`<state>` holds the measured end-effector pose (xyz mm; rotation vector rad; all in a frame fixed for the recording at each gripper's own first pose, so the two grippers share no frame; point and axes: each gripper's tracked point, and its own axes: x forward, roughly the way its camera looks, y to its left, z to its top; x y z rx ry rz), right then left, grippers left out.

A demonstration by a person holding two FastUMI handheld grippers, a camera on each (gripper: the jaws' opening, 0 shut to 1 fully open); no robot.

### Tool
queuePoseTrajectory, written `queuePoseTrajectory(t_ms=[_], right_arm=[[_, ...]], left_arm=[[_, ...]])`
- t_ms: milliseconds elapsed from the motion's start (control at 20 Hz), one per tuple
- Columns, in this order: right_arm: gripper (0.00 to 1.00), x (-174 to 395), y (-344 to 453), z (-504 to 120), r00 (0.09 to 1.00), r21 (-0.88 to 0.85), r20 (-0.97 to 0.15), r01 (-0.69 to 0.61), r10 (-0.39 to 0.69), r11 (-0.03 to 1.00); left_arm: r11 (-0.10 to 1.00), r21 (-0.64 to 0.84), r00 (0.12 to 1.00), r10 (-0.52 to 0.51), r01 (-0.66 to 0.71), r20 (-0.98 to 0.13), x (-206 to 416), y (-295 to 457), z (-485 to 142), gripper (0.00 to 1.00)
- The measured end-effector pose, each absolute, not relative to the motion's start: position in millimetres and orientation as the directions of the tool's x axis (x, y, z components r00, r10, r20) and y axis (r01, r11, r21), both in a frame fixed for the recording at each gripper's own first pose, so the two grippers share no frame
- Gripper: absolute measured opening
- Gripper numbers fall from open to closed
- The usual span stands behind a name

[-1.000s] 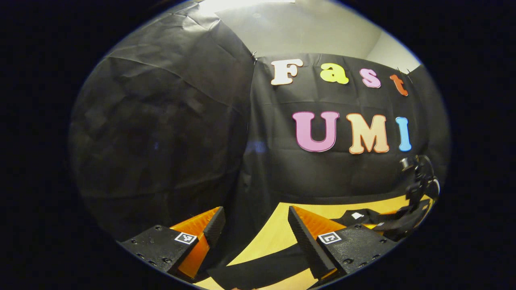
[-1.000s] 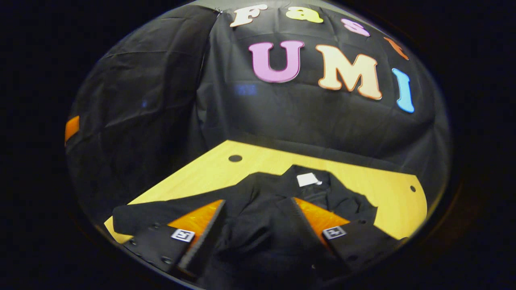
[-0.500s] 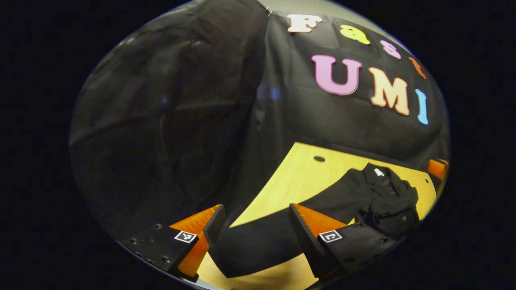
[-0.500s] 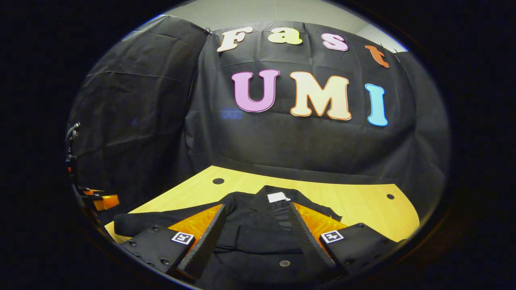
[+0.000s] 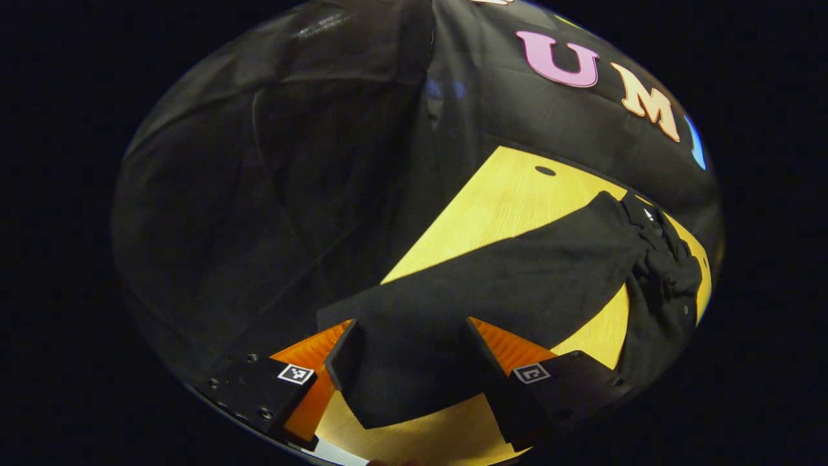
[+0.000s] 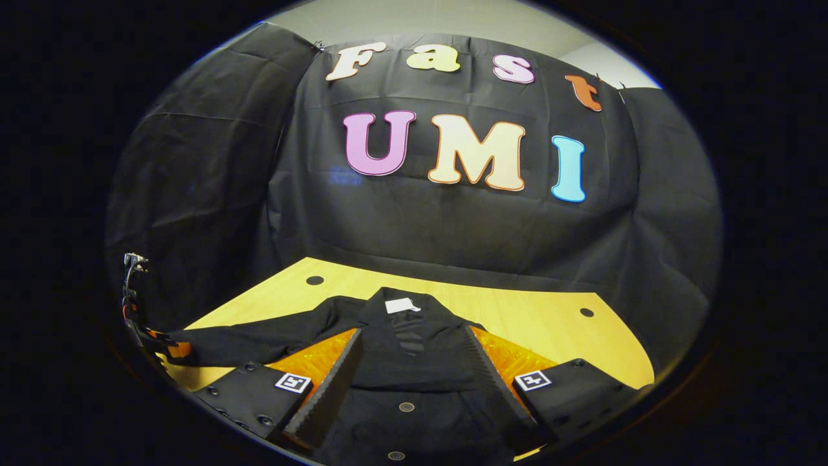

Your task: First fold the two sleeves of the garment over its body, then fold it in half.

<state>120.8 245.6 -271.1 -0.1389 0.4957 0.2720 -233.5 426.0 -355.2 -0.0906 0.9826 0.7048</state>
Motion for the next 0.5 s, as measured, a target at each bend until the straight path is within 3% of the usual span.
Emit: queuePoseTrajectory(t_ms=[50,150,200,250,300,500], right_arm=[[0.98,120.1,243.8,-270.9,0.847,-0.07,-0.483,-0.289,0.221,0.955],[0.98,117.7,241.3,-271.2,0.849,-0.08,-0.483,-0.288,0.216,0.954],[0.98,116.3,239.0,-272.0,0.847,-0.086,-0.487,-0.29,0.214,0.953],[0.98,115.4,236.3,-274.7,0.844,-0.089,-0.492,-0.292,0.213,0.952],[0.98,114.3,232.5,-275.0,0.844,-0.091,-0.493,-0.29,0.21,0.953],[0.98,110.0,218.9,-268.1,0.85,-0.055,-0.484,-0.266,0.207,0.962]], left_arm=[[0.783,0.243,0.37,0.511,-0.573,-0.776,-231.8,429.4,-356.2,1.0],[0.793,0.23,0.387,0.5,-0.564,-0.775,-231.8,422.5,-356.8,0.95],[0.798,0.232,0.386,0.496,-0.556,-0.778,-230.6,419.3,-357.1,0.9],[0.805,0.231,0.396,0.491,-0.547,-0.776,-228.9,416.9,-358.1,0.8],[0.815,0.222,0.41,0.48,-0.535,-0.776,-224.6,413.0,-359.1,0.77],[0.853,0.205,0.449,0.44,-0.481,-0.778,-212.6,397.1,-363.0,0.16]])
